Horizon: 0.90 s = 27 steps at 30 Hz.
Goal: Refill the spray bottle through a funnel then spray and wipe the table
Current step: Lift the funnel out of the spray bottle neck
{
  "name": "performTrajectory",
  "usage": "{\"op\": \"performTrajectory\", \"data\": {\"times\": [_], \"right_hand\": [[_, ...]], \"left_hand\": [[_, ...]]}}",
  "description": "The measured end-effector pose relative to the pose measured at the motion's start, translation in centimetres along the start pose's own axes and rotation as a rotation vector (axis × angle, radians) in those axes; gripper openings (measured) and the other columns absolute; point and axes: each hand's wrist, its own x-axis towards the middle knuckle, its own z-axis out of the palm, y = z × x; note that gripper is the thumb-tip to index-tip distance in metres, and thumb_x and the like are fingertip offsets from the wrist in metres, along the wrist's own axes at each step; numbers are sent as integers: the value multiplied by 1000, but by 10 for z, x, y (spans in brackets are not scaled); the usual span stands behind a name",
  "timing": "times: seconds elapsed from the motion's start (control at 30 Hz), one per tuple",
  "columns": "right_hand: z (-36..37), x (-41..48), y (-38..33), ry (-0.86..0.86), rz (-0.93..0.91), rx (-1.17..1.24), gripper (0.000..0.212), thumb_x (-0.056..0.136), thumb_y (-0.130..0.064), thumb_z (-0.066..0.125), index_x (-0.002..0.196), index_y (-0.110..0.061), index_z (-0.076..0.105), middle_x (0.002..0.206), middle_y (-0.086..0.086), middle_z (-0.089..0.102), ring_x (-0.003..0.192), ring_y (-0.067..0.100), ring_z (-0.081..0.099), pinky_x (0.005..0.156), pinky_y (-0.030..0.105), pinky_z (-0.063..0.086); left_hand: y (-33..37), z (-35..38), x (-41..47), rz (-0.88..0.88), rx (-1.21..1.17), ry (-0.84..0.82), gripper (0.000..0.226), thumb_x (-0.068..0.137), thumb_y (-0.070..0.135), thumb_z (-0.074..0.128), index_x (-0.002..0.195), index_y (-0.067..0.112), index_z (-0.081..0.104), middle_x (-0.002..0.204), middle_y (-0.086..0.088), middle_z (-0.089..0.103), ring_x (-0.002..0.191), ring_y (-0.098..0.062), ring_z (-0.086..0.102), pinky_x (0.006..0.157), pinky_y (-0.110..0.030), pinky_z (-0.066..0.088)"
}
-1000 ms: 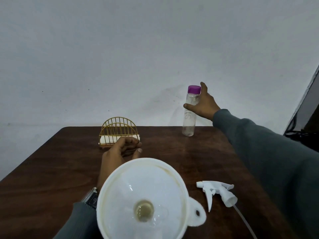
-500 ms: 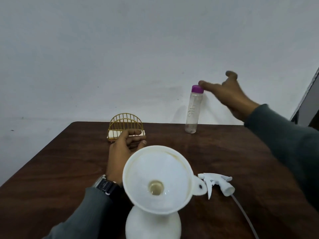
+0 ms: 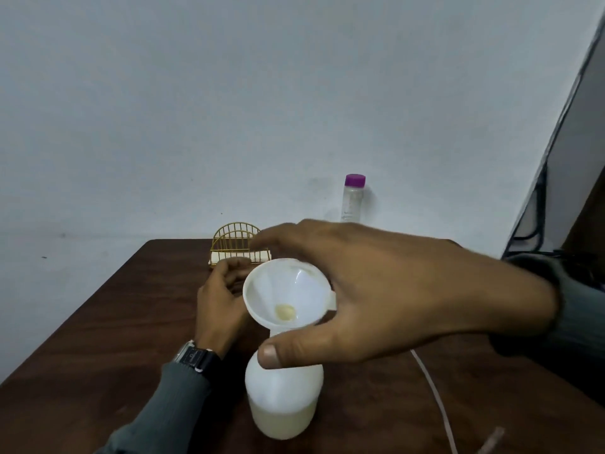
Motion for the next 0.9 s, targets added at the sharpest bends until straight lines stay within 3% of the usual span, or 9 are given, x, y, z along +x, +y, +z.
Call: {"op": "performTrajectory", "data": {"times": [0.07,0.17,0.37,0.5,0.67,0.77,0.9], "right_hand": [[5,0,0,21,-6,-6,87,74,-75,71,146,-55,27,131,-27,48,122,-2,49,100,34,50],[9,4,-2,49,9,-39,86,78,-68,72,148,-53,23,139,-20,47,129,5,47,100,41,51],[10,7,5,39,52,-20,85,76,-68,75,148,-50,32,142,-23,57,127,3,54,103,35,51],[12,4,5,61,78,27,81,72,-69,76,142,-52,39,137,-23,61,120,-1,57,100,36,53],[3,-1,3,92,122,90,80,74,-63,79,142,-55,39,138,-24,58,120,-2,57,103,34,51],[-3,-3,6,120,133,139,81,73,-62,82,142,-55,41,133,-25,59,115,-5,58,102,29,51],[-6,-4,12,175,151,210,88,65,-69,79,142,-57,39,124,-30,60,111,-5,62,100,34,54]], "left_hand": [[-1,-4,-8,-9,-8,13,54,71,1,90,115,22,66,102,17,74,94,7,68,76,-10,55],[5,-9,-19,-15,-11,38,46,73,4,89,109,23,67,97,33,70,84,16,67,67,-5,52],[8,-9,-33,-95,-23,59,36,82,10,82,111,26,67,90,22,76,87,9,70,84,-32,62],[10,-9,-40,-93,-14,50,33,84,11,80,111,24,67,94,31,73,88,9,70,84,-29,59],[10,-10,-48,-82,6,33,29,89,13,78,110,26,64,89,40,70,87,14,68,78,-15,54],[10,-10,-51,-84,-17,36,31,88,10,79,109,27,64,93,29,75,89,11,70,79,-14,55],[10,-11,-52,-81,-44,39,31,88,11,79,110,27,64,98,14,79,92,7,72,82,-16,56]]}}
